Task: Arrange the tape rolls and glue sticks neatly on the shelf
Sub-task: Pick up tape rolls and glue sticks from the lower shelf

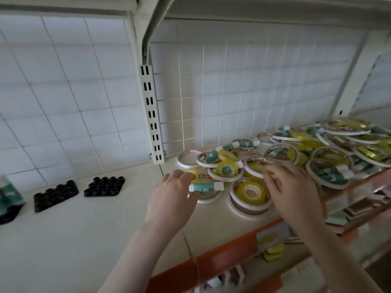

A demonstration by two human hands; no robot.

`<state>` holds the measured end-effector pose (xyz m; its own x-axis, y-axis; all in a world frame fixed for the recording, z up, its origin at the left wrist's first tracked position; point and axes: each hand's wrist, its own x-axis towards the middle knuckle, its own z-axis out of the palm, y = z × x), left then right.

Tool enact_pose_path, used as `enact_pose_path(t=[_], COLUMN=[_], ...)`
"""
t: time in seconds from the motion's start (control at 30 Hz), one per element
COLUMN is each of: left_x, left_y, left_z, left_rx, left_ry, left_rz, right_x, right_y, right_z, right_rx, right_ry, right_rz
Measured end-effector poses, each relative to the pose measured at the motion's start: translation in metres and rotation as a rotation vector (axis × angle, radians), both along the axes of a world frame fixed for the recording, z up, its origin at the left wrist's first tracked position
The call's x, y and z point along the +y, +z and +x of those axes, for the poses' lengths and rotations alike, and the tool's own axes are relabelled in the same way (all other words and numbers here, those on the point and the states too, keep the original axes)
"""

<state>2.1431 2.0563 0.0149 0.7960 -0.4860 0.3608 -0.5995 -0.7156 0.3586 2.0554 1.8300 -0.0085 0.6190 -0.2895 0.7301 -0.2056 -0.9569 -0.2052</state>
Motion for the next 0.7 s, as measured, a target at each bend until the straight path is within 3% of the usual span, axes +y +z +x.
enact_pose_path(t=[0.13, 0.33, 0.7], left_x=[-0.031, -0.058, -0.060], left_y=[-0.004, -0.010, -0.010], left_z=[-0.003, -0.012, -0.016], left_rx=[0.031, 0.072, 0.058], left_ry=[0.055, 0.231, 0.365], left_rz=[-0.023, -0.101, -0.081], right_x=[-0.030, -0.058, -0.072], right_y=[-0.001, -0.010, -0.014], right_z=[0.014, 0.028, 0.036], right_rx=[0.009, 0.204, 0.161], right_ry=[0.086, 0.330, 0.344], right_rz=[-0.020, -0.115, -0.101])
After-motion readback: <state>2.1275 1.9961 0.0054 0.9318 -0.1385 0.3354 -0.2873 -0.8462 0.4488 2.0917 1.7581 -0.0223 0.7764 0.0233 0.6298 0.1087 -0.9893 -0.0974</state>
